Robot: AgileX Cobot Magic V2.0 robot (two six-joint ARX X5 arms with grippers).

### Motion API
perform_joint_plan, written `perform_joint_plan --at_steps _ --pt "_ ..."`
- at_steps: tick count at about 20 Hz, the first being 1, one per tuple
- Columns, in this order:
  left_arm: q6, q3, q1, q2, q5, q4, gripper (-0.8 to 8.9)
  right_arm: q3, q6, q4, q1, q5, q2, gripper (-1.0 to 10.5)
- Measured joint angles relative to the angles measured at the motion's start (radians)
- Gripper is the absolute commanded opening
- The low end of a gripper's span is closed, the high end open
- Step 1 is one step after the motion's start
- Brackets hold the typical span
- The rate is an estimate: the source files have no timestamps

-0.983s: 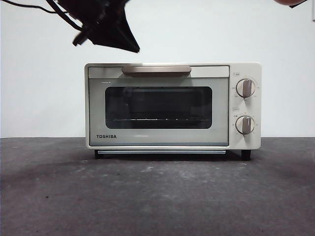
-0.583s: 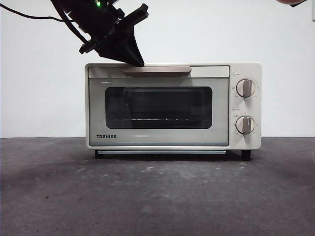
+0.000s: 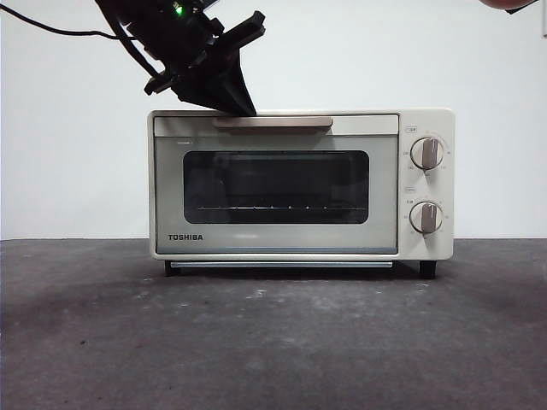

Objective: Eggoven

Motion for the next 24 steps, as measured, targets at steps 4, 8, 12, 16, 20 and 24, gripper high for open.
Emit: perform_joint_plan --at_steps 4,8,12,16,20,24 --pt "0.012 0.01 -0.033 -0.003 0.001 -0.057 0.07 0.0 -0.001 0.001 0.0 0.0 0.0 0.0" --pt "0.018 0.016 -0.088 -0.011 0.018 -0.153 0.07 0.0 -0.001 0.013 0.0 0.0 0.0 0.0" --pt "0.018 0.008 -0.144 -0.011 0.037 -0.282 0.07 0.0 -0.001 0.024 0.0 0.0 0.0 0.0" --pt "0.018 -0.006 -0.185 0.008 0.032 -0.396 0.07 0.0 -0.001 0.025 0.0 0.0 0.0 0.0" --pt "0.018 -0.011 -0.227 0.02 0.001 -0.502 0.07 0.0 -0.001 0.026 0.0 0.0 0.0 0.0" --pt "0.018 -0.011 -0.25 0.016 0.001 -0.555 0.07 0.0 -0.001 0.039 0.0 0.0 0.018 0.0"
